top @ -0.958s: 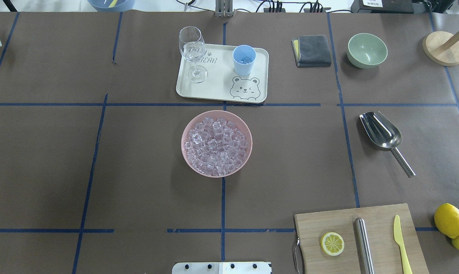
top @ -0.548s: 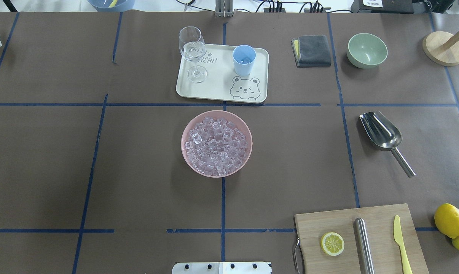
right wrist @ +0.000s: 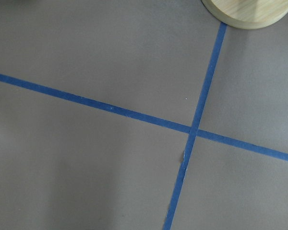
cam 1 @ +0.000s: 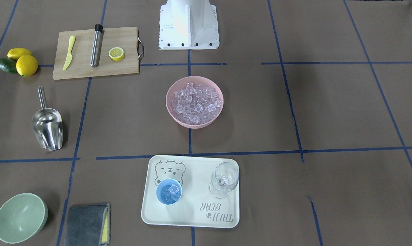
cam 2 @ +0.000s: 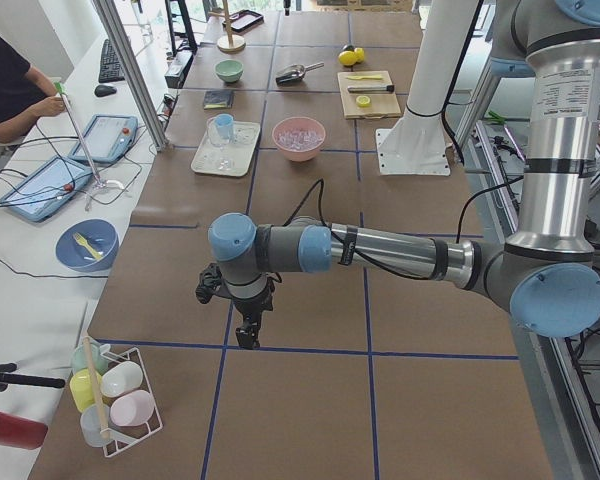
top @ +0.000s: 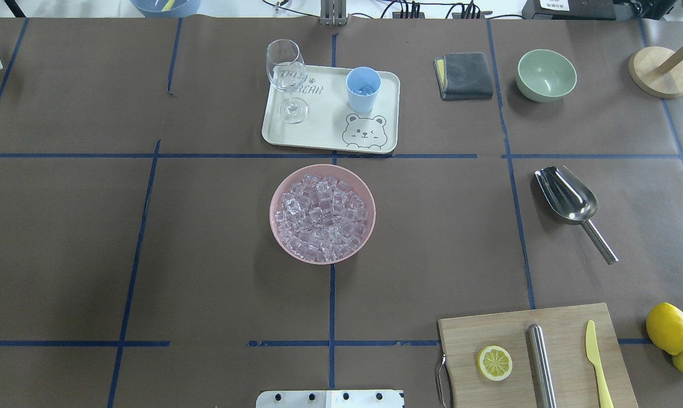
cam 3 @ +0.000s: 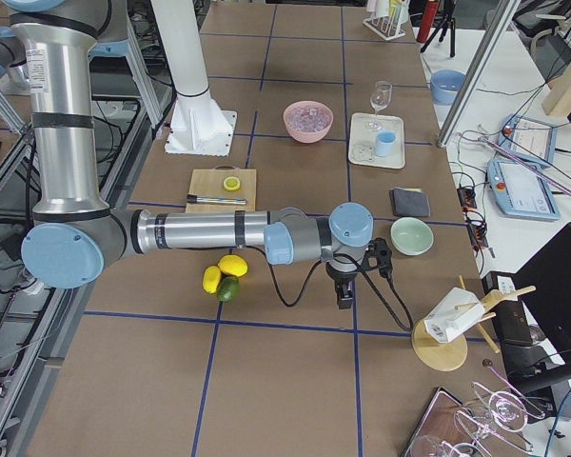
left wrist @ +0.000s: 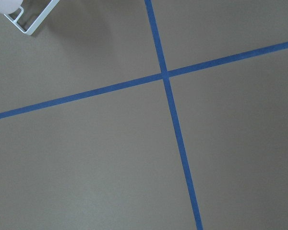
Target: Put ice in cup with scoop
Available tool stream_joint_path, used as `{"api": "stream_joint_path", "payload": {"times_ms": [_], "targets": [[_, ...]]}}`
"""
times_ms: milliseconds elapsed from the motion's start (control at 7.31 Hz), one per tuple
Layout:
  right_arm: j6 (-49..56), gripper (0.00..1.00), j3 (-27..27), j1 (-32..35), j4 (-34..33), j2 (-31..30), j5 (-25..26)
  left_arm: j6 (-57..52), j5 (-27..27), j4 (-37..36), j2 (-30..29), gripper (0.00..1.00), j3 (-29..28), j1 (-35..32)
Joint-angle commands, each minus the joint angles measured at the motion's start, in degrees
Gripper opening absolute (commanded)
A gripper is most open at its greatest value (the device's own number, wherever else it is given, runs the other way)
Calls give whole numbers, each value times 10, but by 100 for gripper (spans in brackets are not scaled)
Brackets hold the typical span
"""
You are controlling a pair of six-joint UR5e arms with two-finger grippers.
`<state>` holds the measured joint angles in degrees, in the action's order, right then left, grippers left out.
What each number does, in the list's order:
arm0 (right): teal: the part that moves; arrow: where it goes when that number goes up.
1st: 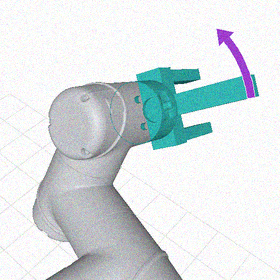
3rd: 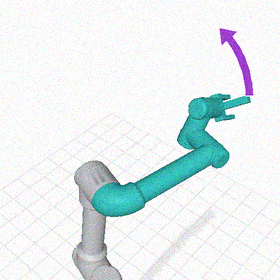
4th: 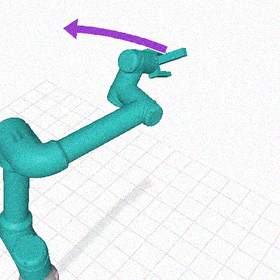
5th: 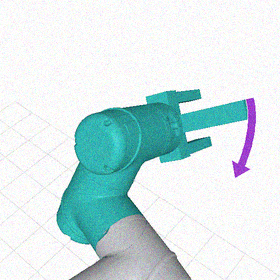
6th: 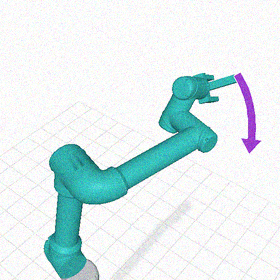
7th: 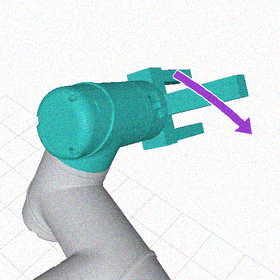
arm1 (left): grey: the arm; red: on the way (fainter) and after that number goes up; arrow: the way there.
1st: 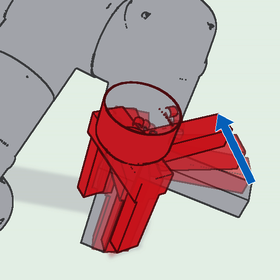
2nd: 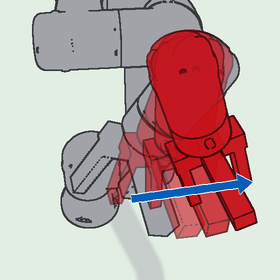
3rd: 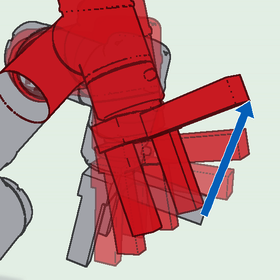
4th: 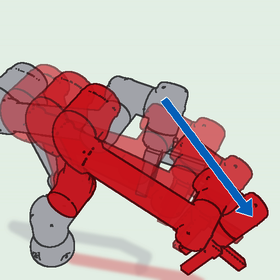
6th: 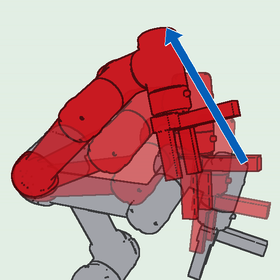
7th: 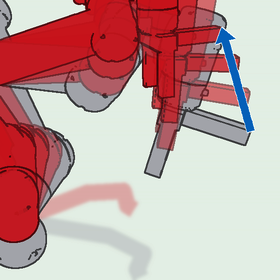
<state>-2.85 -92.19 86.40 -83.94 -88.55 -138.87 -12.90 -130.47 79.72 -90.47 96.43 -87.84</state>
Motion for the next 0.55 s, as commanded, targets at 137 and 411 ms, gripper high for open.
{"api": "stream_joint_path", "payload": {"times_ms": [137, 411], "targets": [[-12, 100, -1, 30, -25, -2, -15, 3, -16, 1, -8, 100, -15, 1], [-12, 100, 1, 60, -25, -18, -15, 3, -16, 1, -9, 100, -14, 1]]}}
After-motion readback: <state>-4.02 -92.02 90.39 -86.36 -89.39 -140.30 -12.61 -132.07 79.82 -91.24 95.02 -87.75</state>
